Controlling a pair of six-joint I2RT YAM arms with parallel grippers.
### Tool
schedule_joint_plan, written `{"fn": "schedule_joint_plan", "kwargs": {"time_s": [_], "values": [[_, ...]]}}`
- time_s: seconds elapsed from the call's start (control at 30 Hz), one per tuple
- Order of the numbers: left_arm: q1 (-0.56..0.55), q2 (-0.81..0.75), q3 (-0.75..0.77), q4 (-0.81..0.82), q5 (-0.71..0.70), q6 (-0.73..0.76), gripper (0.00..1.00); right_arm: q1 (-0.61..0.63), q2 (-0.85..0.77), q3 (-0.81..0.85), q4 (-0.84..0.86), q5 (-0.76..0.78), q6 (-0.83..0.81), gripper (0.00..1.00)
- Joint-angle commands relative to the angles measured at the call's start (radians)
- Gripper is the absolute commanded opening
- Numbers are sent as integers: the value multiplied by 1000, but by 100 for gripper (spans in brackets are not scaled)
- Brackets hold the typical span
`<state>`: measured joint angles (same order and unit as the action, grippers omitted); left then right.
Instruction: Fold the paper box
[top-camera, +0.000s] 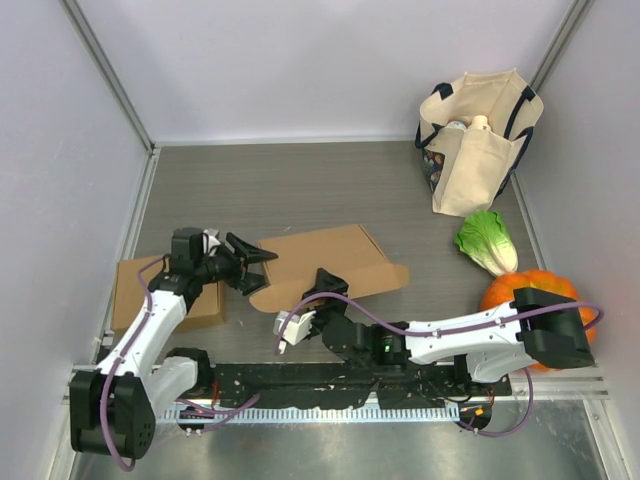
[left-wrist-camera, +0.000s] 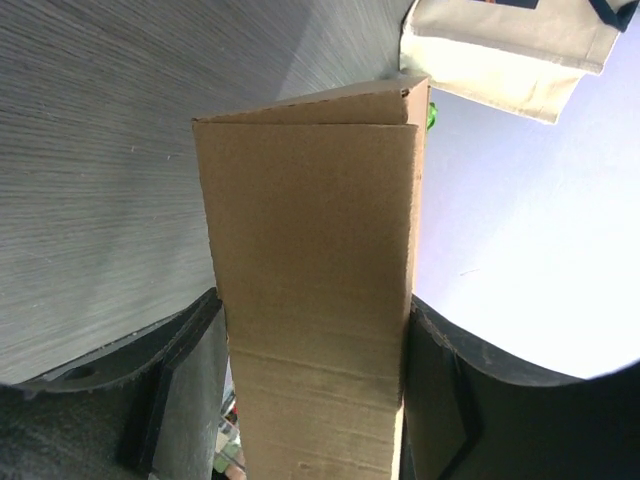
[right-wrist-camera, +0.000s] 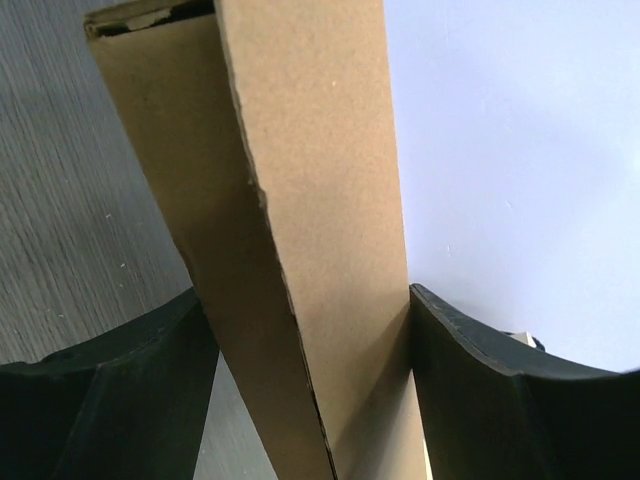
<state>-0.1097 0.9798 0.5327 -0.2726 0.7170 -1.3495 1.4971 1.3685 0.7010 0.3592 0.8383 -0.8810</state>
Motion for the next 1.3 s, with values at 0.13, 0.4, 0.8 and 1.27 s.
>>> {"fn": "schedule_joint_plan", "kwargs": {"time_s": [0.13,0.4,0.8,1.27], "values": [[-4,-66,48,-26,67,249,66,2,-103,66,-98,-22,117,49],[-4,-266,170,-269,-382,584,77,-8,-169,239,-729,-133,450,41],[-2,-242,112,-201,-334,497,100,-181,-224,480,-1022,-347,590,37],[-1,-365,168,-152,-218,738,87,-553,119,818,-1402,-935,623,38]]}}
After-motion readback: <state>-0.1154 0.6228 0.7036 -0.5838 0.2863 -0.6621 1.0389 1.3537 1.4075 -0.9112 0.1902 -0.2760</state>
